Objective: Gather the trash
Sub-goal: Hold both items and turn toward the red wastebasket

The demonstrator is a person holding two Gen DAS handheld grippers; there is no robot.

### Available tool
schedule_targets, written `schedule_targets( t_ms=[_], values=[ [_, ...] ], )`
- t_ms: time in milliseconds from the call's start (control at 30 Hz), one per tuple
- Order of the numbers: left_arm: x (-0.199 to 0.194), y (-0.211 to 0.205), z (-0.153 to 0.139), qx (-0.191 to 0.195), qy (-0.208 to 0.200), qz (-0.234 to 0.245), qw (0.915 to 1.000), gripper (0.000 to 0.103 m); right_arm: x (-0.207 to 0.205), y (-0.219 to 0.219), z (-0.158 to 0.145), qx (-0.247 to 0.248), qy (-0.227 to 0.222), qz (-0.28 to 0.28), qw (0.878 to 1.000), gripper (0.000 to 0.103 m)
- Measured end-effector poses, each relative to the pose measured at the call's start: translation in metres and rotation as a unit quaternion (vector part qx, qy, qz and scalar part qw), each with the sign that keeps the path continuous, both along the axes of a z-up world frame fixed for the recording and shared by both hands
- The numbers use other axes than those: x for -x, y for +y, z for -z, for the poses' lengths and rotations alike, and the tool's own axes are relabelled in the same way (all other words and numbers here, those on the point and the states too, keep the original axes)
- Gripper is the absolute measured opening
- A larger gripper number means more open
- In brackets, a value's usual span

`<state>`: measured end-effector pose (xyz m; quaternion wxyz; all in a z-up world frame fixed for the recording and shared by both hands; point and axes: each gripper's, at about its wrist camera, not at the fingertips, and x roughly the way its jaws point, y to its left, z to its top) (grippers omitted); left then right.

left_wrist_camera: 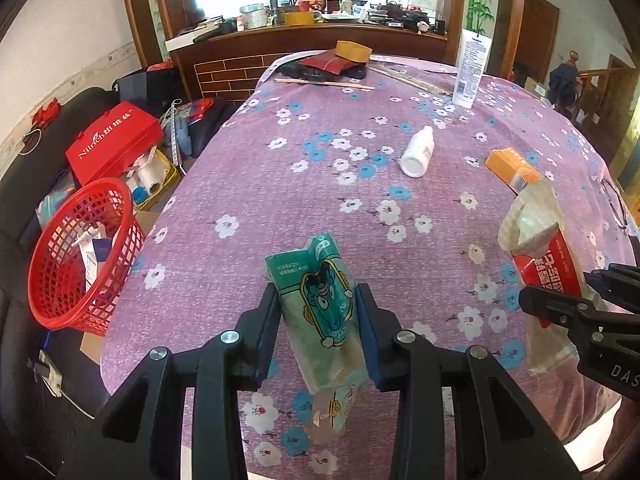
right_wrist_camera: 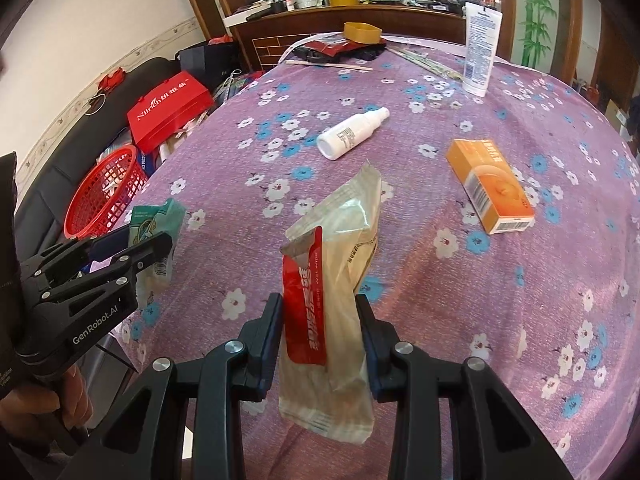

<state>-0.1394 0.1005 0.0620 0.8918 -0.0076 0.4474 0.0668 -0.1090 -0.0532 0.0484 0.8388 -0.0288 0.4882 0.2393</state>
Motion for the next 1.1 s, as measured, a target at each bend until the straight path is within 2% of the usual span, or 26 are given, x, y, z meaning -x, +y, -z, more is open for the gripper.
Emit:
schedule_targets(
  t_ms=[1100],
  values=[
    [0.0004,0.0023,0.001,0.001,0.0,0.001,1.0,0.036,0.0043,0.0004,-0.0023,0.007,-0.001,0.003,1.0,0.038]
  ],
)
